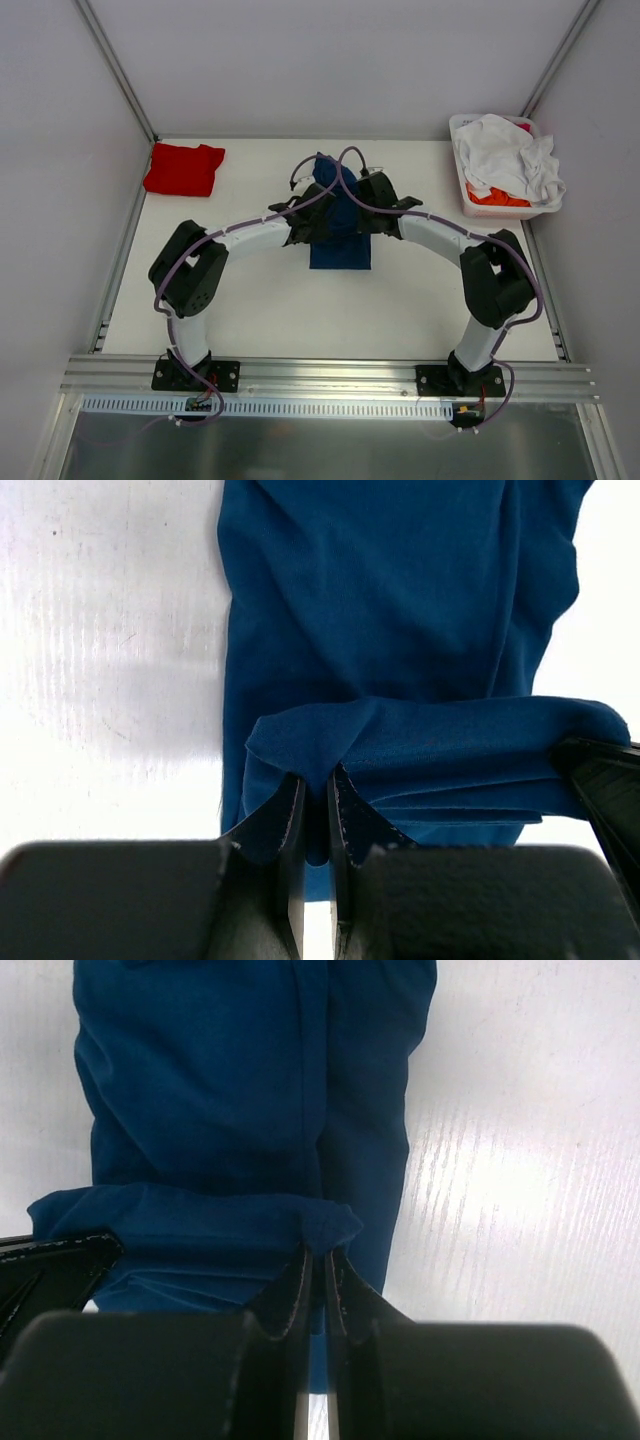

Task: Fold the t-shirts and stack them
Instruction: Fold the tshirt

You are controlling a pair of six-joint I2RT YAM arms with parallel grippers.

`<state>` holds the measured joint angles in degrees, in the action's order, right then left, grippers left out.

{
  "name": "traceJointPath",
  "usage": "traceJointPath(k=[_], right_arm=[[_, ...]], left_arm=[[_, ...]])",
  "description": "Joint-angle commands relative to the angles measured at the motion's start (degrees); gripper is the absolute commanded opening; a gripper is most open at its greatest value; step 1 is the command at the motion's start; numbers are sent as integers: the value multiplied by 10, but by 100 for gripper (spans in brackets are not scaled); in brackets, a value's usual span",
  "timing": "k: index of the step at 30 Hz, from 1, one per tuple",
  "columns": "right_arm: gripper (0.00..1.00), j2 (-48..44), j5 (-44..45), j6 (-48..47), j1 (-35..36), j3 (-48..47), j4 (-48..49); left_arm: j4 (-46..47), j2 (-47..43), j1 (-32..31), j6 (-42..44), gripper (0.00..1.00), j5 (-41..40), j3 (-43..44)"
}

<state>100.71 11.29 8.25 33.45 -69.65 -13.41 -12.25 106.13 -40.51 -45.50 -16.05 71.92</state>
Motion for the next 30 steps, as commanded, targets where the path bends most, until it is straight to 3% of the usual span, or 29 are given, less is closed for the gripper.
traceJointPath(k=[1,9,10,13,14,15,16,23,30], right_arm=[[0,11,44,-21,-26,-25,-6],[3,42,33,-27,-43,-55,-6],[14,47,31,-28,-44,-59,-6],[30,59,25,-31,-50,-76,-7],[34,61,25,-32,-51,-80,-8],[37,61,26,-33,-54,-86,-9],[47,58,28,-38,-54,-92,-13],[47,44,26,-38,-57,-92,-24],[47,-41,37,-30,-50,-23,-29]], left_arm=[[-52,14,23,38,0,-24,16],[-52,33,35,56,0,-22,49],[-52,33,36,57,19,-24,50],[-52,31,41,64,63,-35,56],[-52,29,42,66,82,-38,57],[-52,28,44,67,87,-41,57],[-52,21,46,71,99,-44,58],[-52,11,47,68,99,-43,50],[-52,-60,46,54,99,-48,-5]])
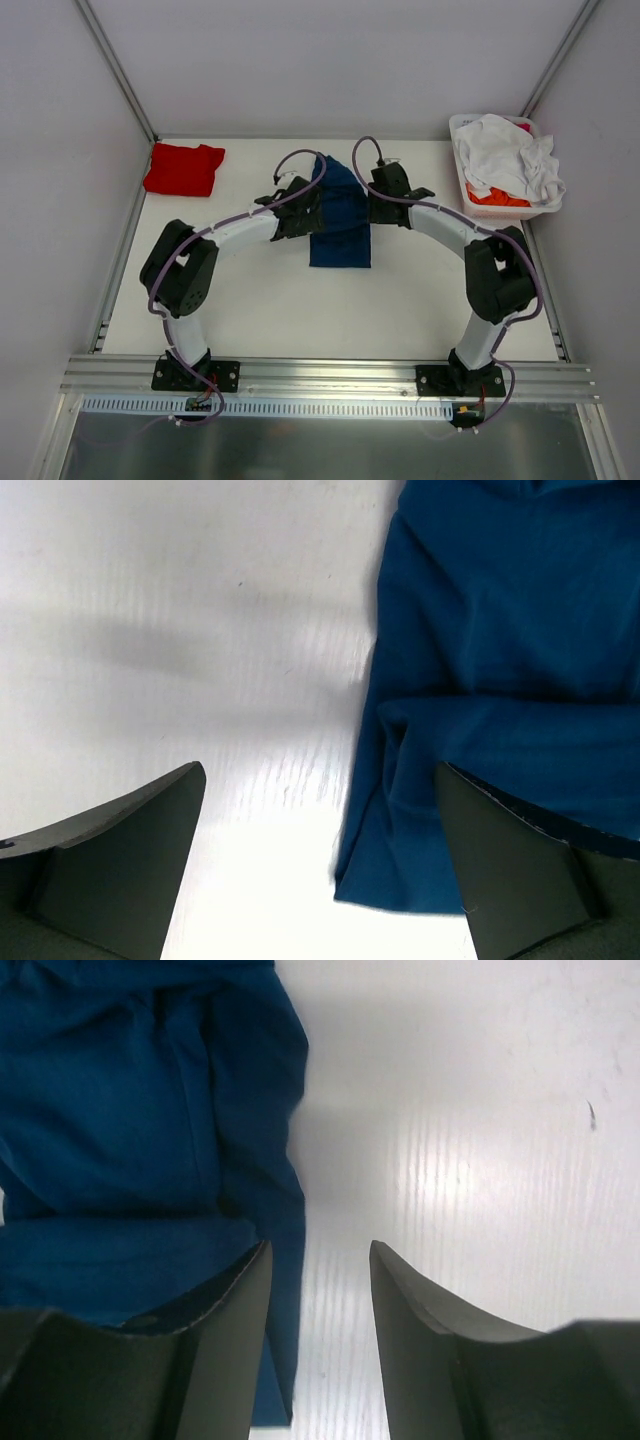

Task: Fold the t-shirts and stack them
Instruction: Fold the tshirt

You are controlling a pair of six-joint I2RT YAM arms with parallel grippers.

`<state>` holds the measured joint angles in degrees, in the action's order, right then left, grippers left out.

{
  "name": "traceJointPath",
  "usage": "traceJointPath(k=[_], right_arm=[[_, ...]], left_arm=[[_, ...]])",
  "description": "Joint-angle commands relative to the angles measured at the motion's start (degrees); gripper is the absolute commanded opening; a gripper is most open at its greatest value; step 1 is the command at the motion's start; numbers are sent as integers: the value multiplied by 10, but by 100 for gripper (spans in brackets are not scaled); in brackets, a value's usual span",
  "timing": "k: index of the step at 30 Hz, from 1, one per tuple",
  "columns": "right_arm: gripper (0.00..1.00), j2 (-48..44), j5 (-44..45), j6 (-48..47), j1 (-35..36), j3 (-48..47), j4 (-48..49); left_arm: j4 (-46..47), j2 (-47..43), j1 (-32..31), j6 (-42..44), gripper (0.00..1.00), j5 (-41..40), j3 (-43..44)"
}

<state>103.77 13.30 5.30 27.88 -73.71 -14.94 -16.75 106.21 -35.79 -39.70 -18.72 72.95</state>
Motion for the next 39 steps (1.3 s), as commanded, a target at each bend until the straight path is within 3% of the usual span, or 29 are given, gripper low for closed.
traceJointPath(k=[1,8,19,39], right_arm=[[47,-82,16,0,8,23,-18],[47,-146,21,19,38,75,-23],[48,-172,27,54,120,111,-29],[48,-9,-4,52,134,40,12]], left_arm=[[-7,-70,-2,-4,99,-20,-28],[-8,-151,-9,-22,99,-4,-89],[-7,-165,-54,-69,99,-12,-143],[-7,-161,-71,-73,99,-24,-156]])
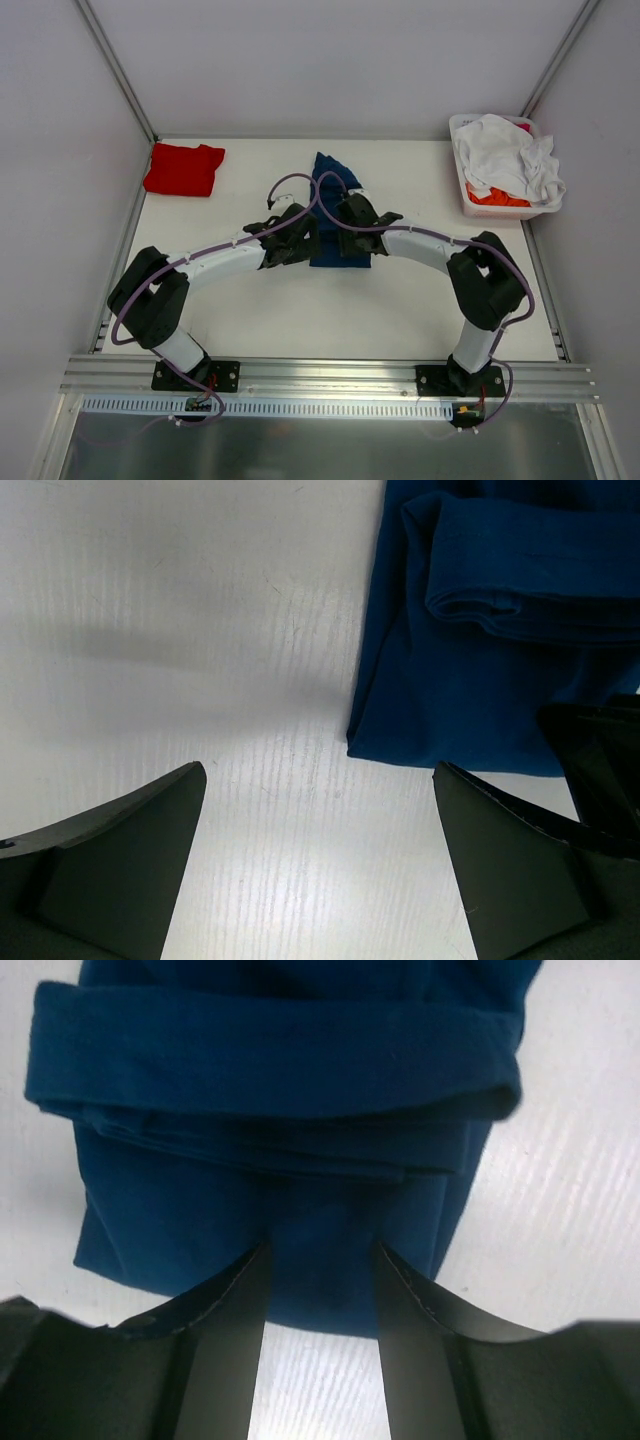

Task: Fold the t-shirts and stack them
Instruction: Fold the tshirt

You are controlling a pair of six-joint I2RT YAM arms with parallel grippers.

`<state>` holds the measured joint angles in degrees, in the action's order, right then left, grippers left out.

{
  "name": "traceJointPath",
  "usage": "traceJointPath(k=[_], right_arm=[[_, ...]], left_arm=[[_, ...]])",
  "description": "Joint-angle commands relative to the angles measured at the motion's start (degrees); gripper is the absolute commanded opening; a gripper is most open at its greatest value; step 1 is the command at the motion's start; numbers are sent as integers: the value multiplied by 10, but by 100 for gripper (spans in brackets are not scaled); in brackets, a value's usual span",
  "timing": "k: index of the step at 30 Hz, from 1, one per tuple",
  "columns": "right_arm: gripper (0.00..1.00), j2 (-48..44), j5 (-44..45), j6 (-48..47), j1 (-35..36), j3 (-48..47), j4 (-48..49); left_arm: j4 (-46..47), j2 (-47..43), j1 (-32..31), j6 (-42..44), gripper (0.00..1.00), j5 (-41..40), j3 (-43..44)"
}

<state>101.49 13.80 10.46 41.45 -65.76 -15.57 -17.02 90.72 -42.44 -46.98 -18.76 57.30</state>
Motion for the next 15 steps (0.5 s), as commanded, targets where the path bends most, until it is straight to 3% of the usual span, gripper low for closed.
traceJointPath(k=[1,15], right_arm=[[48,25,-10,-1,-2,-52,19],[47,123,-40,-32,-53,-180,5]], left_arm=[[-5,-5,-5,1,99,-24,2],[-5,10,-5,8,99,-28,7]])
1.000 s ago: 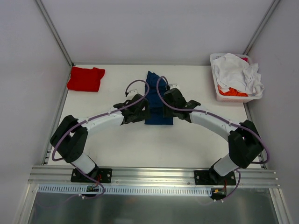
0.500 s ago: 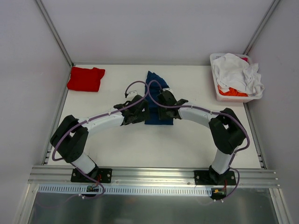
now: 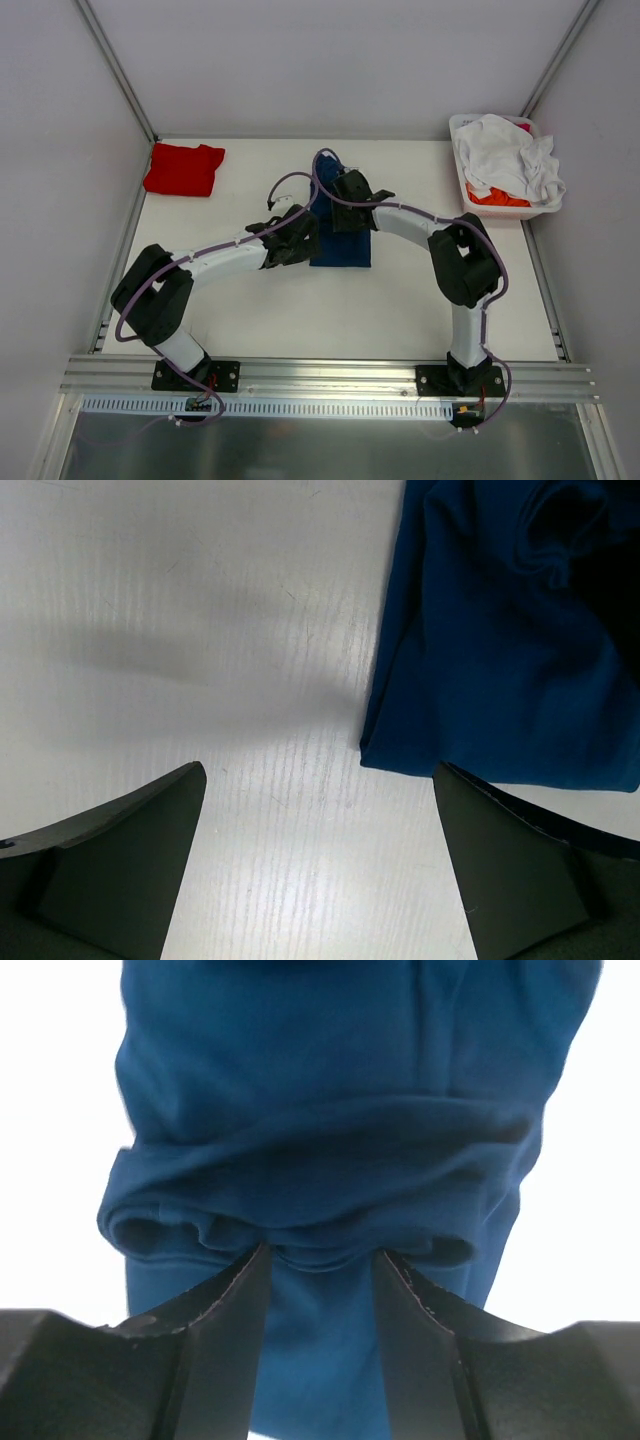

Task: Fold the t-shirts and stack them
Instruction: Fold the tshirt

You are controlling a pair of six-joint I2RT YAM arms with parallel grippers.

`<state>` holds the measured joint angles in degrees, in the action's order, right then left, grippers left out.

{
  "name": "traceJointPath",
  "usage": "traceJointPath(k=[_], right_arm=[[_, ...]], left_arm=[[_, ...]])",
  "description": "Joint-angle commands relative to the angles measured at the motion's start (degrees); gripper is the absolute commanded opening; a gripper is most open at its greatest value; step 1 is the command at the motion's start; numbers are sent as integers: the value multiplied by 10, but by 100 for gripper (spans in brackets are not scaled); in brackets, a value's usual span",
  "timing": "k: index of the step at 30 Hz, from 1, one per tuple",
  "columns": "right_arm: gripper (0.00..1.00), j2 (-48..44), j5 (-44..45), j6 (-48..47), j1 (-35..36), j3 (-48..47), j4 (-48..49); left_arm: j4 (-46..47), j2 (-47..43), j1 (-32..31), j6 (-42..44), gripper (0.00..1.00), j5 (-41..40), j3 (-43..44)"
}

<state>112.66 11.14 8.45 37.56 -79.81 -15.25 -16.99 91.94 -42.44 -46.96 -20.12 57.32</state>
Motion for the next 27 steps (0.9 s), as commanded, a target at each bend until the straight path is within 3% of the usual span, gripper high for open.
traceJointPath(k=[1,18,22,27], right_arm=[[48,17,-16,-13,-20,-46,1],[47,39,5,-50,-107,-147,-29],[47,-13,-1,-40,-118,-90,-27],[48,-107,-16,-6,-119,61,13]], left_arm=[[-6,-4,-5,8,99,-14,5],[-5,-10,-4,6,99,-17,-4],[-5,4,-1,6,99,-5,5],[-3,17,7,7,99,6,11]])
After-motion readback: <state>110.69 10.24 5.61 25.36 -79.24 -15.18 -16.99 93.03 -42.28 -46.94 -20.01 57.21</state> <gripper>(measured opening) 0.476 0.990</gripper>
